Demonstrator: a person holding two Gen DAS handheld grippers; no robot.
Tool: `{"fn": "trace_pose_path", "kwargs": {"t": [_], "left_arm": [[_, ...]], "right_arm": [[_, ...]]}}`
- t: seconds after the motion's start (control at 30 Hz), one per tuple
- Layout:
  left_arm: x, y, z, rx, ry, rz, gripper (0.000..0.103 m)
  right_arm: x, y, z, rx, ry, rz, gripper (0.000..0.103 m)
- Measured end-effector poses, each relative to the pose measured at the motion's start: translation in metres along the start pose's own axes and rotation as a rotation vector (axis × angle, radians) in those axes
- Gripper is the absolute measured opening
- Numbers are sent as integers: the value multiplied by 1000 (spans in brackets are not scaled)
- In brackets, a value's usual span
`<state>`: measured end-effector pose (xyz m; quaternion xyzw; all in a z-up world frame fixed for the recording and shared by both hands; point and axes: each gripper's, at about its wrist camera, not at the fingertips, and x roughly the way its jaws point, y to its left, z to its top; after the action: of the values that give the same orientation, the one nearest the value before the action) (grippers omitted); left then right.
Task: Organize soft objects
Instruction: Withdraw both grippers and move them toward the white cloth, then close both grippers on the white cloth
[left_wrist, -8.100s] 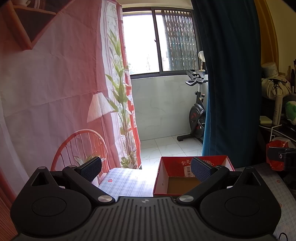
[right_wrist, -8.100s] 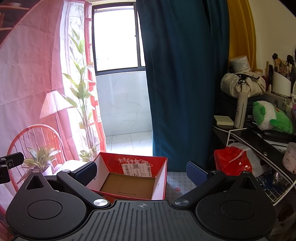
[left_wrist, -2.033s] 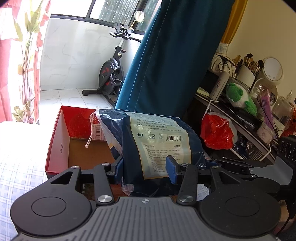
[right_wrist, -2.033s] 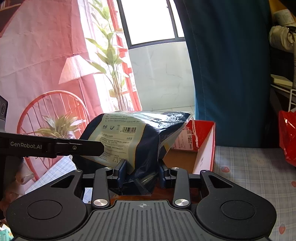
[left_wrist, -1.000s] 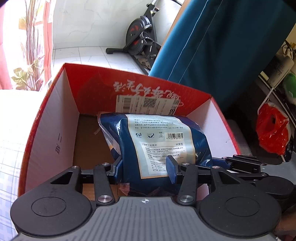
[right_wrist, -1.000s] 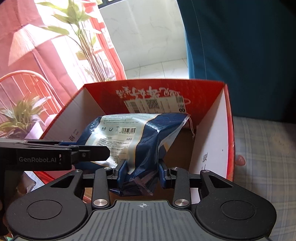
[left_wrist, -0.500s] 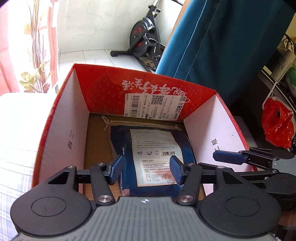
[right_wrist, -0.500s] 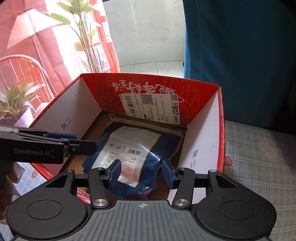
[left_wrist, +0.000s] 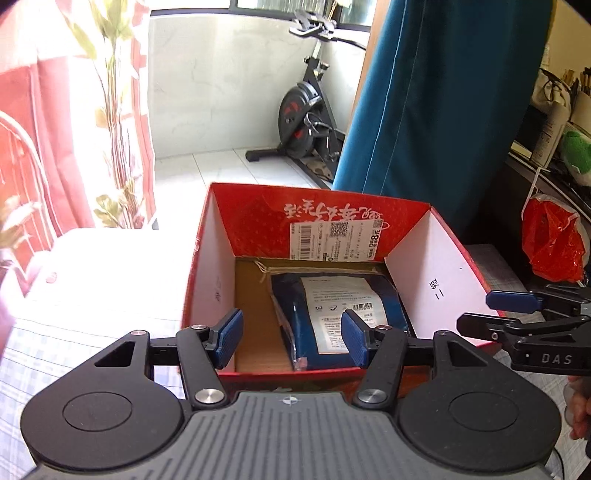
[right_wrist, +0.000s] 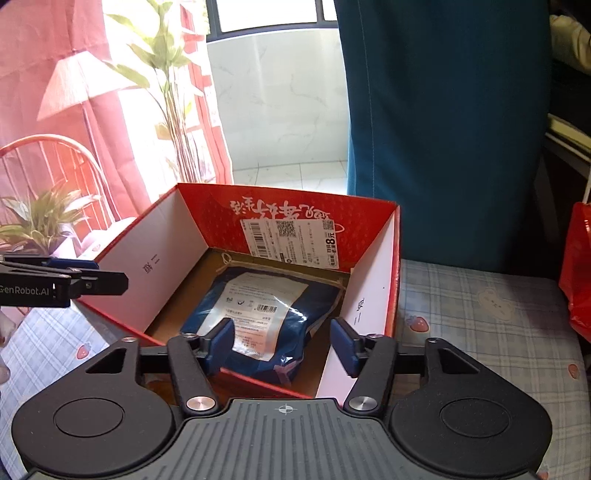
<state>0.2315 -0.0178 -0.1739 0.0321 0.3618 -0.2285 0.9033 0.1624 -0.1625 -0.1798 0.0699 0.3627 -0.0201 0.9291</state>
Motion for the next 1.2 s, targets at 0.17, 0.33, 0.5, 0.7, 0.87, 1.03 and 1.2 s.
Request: {"fn": "trace_pose_path", "kwargs": {"t": [0.17, 0.33, 0.5, 0.7, 0.87, 1.03, 1.2], "left_arm": [[-30, -2, -13, 28, -55, 36, 94], [-51, -4, -31, 36, -70, 24, 103], [-62, -7, -50, 32, -60, 24, 103], [-75, -9, -73, 27, -57, 38, 103], [-82, -10, -95, 29, -42, 23, 103], [-87, -9, -117, 23, -17, 5, 103], [-91, -3, -144, 6, 12, -7, 103]], "right_arm": [[-25, 3, -10, -17, -33, 38, 88], [-50, 9, -23, -37, -56, 34, 103], [-61, 14, -38, -30, -44, 36, 103], [-74, 22, -61, -47, -37, 50, 103], [-83, 27, -86, -66, -13, 54, 103], [-96, 27, -112, -75, 7, 67, 103], [-100, 27, -141, -74, 64, 76, 103]]}}
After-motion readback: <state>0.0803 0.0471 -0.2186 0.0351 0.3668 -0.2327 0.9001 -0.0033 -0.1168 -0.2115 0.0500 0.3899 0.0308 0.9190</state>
